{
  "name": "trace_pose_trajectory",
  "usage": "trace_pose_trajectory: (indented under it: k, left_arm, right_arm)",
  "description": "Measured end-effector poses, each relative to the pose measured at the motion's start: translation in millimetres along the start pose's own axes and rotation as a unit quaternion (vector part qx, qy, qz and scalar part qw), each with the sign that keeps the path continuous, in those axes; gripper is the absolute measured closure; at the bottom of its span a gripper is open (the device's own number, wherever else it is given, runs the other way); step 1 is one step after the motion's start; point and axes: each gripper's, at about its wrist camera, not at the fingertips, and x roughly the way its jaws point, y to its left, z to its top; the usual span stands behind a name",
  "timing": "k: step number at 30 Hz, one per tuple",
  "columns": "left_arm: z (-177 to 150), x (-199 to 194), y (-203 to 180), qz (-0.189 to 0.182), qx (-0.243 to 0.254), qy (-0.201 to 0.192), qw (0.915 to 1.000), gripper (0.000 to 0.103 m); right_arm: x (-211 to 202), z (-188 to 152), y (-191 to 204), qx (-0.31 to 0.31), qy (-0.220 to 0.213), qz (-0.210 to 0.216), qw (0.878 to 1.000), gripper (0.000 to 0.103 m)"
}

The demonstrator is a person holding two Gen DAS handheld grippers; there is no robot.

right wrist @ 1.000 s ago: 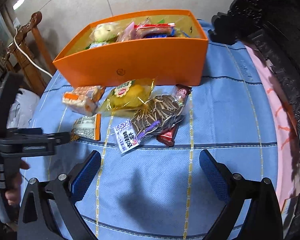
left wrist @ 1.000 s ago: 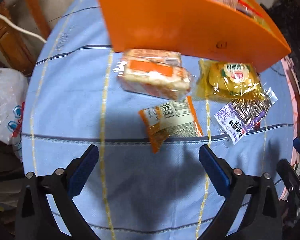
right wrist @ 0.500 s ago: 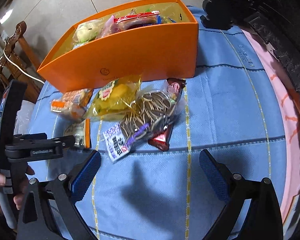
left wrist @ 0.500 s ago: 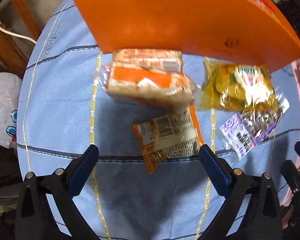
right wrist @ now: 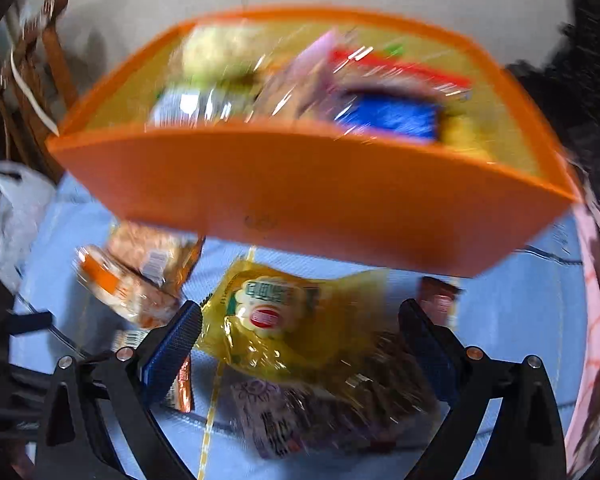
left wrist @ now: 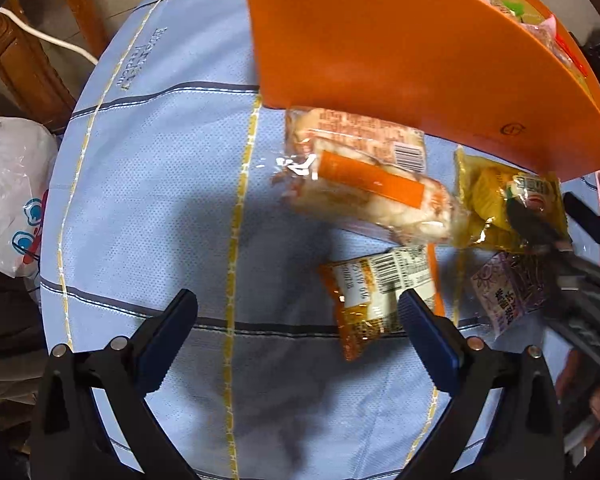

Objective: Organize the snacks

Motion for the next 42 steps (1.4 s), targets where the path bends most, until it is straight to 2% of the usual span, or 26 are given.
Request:
trace_pose_trajectory:
  k: [2, 4, 5, 7, 12, 15, 19, 20, 22, 28, 30, 31, 33, 34, 36, 38, 41, 42]
  left_arm:
    - [3, 2, 14, -0.003, -0.005, 0.001, 1.0000, 0.005]
    - [3, 3, 18, -0.004, -0.009, 0.002, 0.9999, 0.005]
    - [4, 4, 20, -0.004, -0.011, 0.003, 0.9999, 0.005]
    - [4, 2, 22, -0.003, -0.008, 0.000, 1.0000, 0.005]
    - [17, -10, 13, -0.003, 0.011, -0.027, 0.9996, 0.005]
    - [26, -9, 4, 0.000, 0.021, -0.041, 0.9989, 0.005]
    - [40, -1, -7, -0.009, 0.027, -0.041, 0.9987, 0.004]
    - [43, 0, -9, -0.012, 0.031, -0.041, 0.9986, 0.004]
    - [49, 1, -14, -0.008, 0.036, -0.046, 0.9983, 0.004]
    - [59, 9, -18, -0.002, 0.053, -0.043, 0.9977, 0.004]
    - [53, 23, -23, 0.017, 0.054, -0.033, 0.9978, 0.005]
    - [51, 29, -23, 0.022, 0.051, -0.025, 0.9981, 0.022]
    - [45, 27, -14, 0.008, 0.038, -0.031, 0.9987, 0.043]
    - [43, 18, -13, 0.008, 0.040, -0.039, 0.9984, 0.062]
    - [42, 6, -8, 0.011, 0.043, -0.035, 0.9984, 0.067]
    - [41, -5, 1, -0.003, 0.028, -0.028, 0.9992, 0.069]
    - [38, -24, 12, -0.010, 0.011, -0.023, 0.9996, 0.070]
    - [45, -29, 11, -0.011, 0.011, -0.023, 0.9996, 0.071]
  right_arm:
    - [13, 1, 5, -0.005, 0.025, -0.008, 1.000, 0.013]
    - [12, 0, 3, 0.006, 0.015, 0.003, 1.000, 0.039]
    - [11, 0, 0, 0.009, 0.020, 0.015, 1.000, 0.042]
    - [5, -1, -5, 0.013, 0.020, 0.035, 0.999, 0.055]
    - [-27, -19, -35, 0.056, 0.005, 0.089, 0.995, 0.063]
    - [-35, -35, -51, 0.081, 0.016, 0.113, 0.990, 0.065]
    - [-43, -56, -53, 0.085, 0.024, 0.129, 0.988, 0.062]
    - [-44, -60, -52, 0.081, 0.026, 0.124, 0.989, 0.059]
    - [-46, -67, -52, 0.080, 0.027, 0.106, 0.991, 0.037]
    - [-46, -73, -59, 0.107, 0.036, 0.097, 0.989, 0.021]
    - [-46, -72, -59, 0.109, 0.037, 0.096, 0.989, 0.016]
    - [-46, -71, -58, 0.109, 0.036, 0.095, 0.989, 0.013]
    - [-48, -68, -56, 0.103, 0.031, 0.088, 0.990, 0.011]
    - [-48, -68, -56, 0.099, 0.028, 0.084, 0.991, 0.010]
    - [-51, -67, -49, 0.083, 0.017, 0.069, 0.994, 0.010]
    - [-52, -66, -41, 0.063, 0.010, 0.062, 0.996, 0.010]
    - [-56, -66, -19, 0.005, -0.004, 0.046, 0.999, 0.010]
    - [-56, -65, -12, -0.012, -0.007, 0.042, 0.999, 0.010]
